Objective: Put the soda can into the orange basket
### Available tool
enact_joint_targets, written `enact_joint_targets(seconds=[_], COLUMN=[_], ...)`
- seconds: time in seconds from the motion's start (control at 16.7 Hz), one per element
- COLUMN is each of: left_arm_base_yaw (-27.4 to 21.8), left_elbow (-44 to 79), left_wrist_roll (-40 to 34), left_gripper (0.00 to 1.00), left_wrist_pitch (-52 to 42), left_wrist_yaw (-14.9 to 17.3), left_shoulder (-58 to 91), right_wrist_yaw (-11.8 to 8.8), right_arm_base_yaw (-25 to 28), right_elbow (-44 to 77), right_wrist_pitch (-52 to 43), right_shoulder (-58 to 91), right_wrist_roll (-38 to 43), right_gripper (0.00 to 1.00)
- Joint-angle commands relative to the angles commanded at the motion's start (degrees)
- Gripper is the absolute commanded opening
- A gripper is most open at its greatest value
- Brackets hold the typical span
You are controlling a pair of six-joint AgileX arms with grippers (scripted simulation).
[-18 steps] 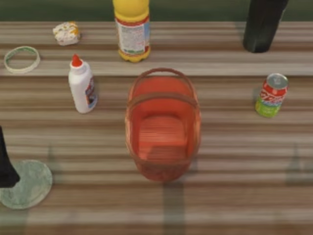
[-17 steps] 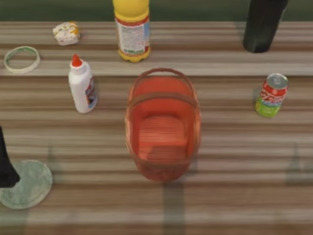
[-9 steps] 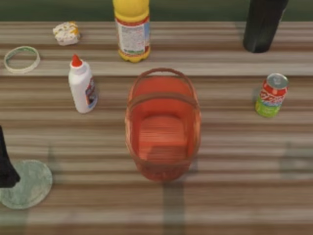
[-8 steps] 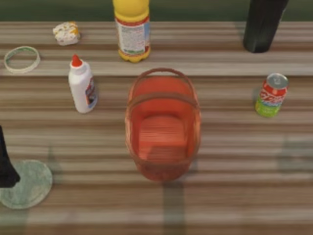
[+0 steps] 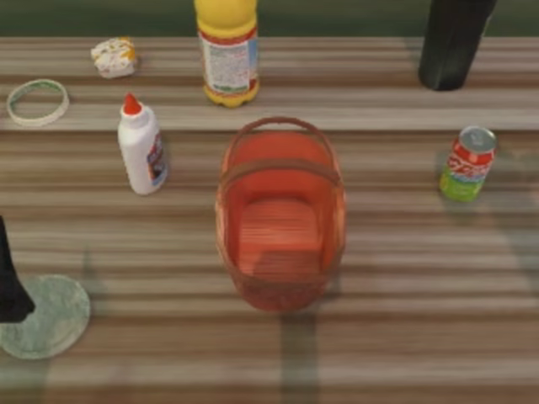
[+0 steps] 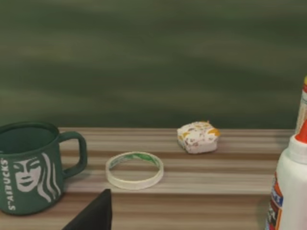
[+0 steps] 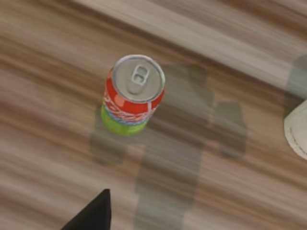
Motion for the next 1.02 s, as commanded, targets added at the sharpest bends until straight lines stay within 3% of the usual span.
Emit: enact_joint_targets(seconds=[0.54,0.78,1.02], left_arm_base_yaw=[0.0,0.0,0.0], left_elbow=[0.0,0.0,0.0], left_wrist_roll=[0.0,0.0,0.0], left_gripper=[1.0,1.0,1.0], left_wrist_pitch=[0.0,0.0,0.0], left_wrist_yaw=[0.0,0.0,0.0], left_shoulder=[0.0,0.0,0.0], right_wrist_yaw=[0.61,0.52,0.47], right_arm_base_yaw=[3.34,4.37,4.62], right_elbow=[45.28,55.54,57.55], right_wrist_pitch=[-27.67,-34.22,-35.59], right_shoulder=[50.92,62.54,64.85], right_wrist_roll=[-11.57,-14.34,-14.92], right_gripper=[1.0,1.0,1.0])
